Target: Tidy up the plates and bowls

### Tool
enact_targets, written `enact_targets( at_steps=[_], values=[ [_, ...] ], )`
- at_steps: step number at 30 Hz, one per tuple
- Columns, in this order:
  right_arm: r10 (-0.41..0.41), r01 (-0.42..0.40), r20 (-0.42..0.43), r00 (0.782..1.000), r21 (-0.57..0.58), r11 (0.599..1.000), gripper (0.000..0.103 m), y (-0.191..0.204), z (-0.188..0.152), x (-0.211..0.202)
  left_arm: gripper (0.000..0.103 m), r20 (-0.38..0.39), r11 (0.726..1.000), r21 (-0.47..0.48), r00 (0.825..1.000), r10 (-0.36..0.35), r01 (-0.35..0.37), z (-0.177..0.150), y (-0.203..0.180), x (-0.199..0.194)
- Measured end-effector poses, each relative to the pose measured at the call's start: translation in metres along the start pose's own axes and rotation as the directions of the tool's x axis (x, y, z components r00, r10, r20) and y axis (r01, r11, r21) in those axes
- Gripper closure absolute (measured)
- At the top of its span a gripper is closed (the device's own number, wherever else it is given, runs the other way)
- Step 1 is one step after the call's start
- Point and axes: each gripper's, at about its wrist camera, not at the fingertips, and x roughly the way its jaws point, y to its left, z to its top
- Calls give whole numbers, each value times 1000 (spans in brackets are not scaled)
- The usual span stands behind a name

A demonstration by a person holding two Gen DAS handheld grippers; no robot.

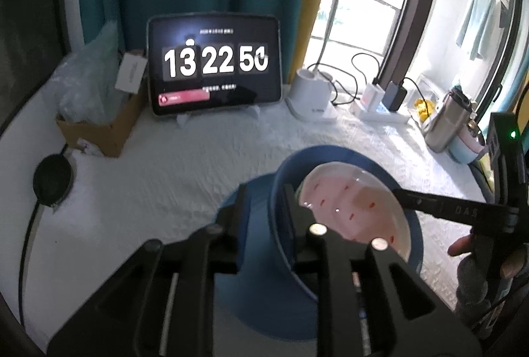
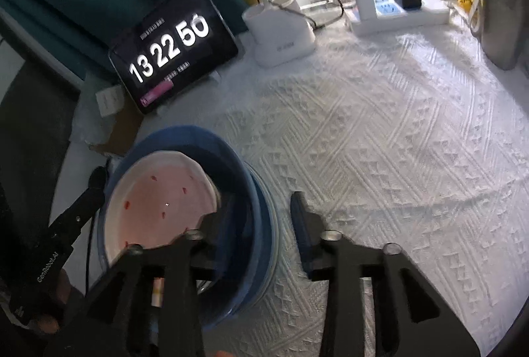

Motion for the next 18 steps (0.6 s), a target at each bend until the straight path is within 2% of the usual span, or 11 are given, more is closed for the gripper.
enact_targets(
  at_steps=[3,5,6,13,18],
  values=[
    [-6,7,38,999,-22,1000,62,5,-1,-11,77,10,1000,22,1000,-2,2,-1,-6,-6],
    [6,-4,46,999,-32,999,57,8,-2,-16,62,19,999,33,1000,-3,2,-3,-10,-10],
    [3,-1,52,999,-39,999,57,10,-3,-18,59,24,999,35,1000,-2,2,-3,-11,-12],
    [-45,56,113,993,-101,993,55,19,-15,-37,56,73,997,69,997,10,-15,-10,-25,-29],
    [-77,102,169,983,-142,985,53,20,-26,-50,50,157,990,133,987,28,-49,-19,-39,-47]
  ],
)
